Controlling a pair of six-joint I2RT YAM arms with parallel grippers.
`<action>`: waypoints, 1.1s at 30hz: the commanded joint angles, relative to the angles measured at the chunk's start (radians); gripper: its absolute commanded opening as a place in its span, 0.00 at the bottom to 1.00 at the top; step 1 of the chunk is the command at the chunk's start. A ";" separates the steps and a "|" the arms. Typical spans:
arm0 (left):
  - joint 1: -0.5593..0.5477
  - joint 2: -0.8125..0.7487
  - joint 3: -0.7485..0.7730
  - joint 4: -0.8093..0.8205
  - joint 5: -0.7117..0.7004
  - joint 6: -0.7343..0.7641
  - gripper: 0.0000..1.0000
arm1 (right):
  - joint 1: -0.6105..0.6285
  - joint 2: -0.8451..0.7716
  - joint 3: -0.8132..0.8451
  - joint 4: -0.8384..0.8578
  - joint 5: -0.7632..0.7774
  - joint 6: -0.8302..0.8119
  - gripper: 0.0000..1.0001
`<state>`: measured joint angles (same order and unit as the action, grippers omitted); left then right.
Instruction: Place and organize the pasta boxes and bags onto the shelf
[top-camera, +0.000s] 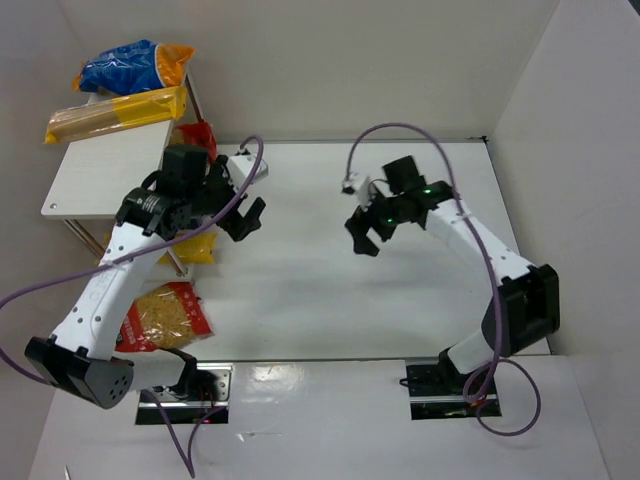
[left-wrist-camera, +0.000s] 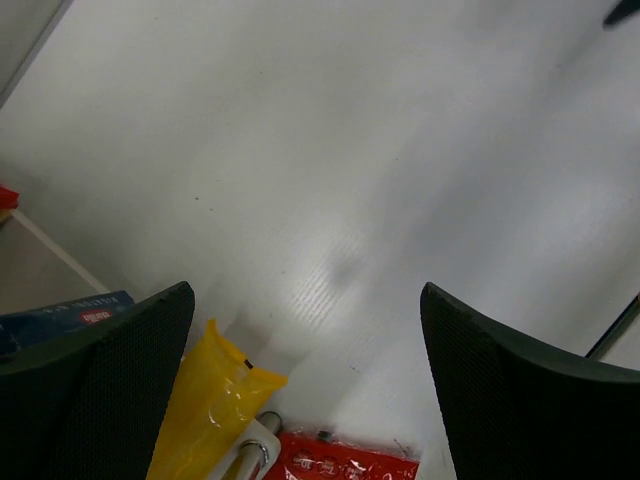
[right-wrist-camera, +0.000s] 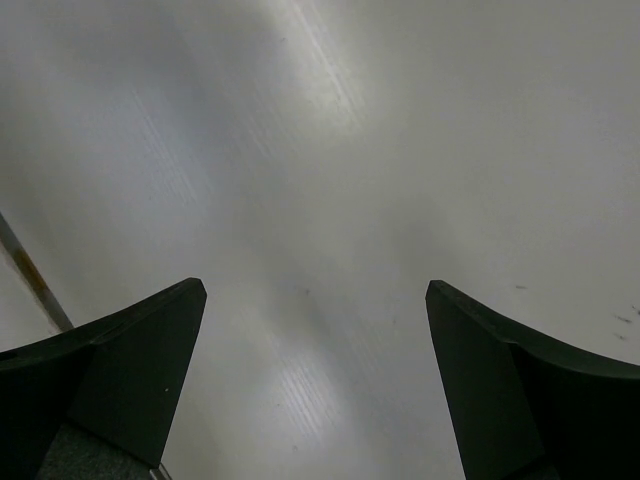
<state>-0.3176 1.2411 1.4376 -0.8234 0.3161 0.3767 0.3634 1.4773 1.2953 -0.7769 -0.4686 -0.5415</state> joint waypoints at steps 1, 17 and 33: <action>-0.003 0.069 0.089 -0.019 -0.040 -0.036 0.99 | 0.173 0.047 0.052 -0.016 0.172 -0.054 1.00; -0.003 0.179 0.262 0.092 -0.300 -0.180 0.99 | 0.529 0.299 0.075 0.120 0.292 -0.081 1.00; -0.003 0.221 0.449 0.109 -0.428 -0.240 1.00 | 0.805 0.489 0.378 0.172 0.334 0.003 1.00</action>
<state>-0.3191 1.4502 1.8389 -0.7414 -0.0860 0.1738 1.1320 1.9377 1.5688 -0.6621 -0.1379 -0.5686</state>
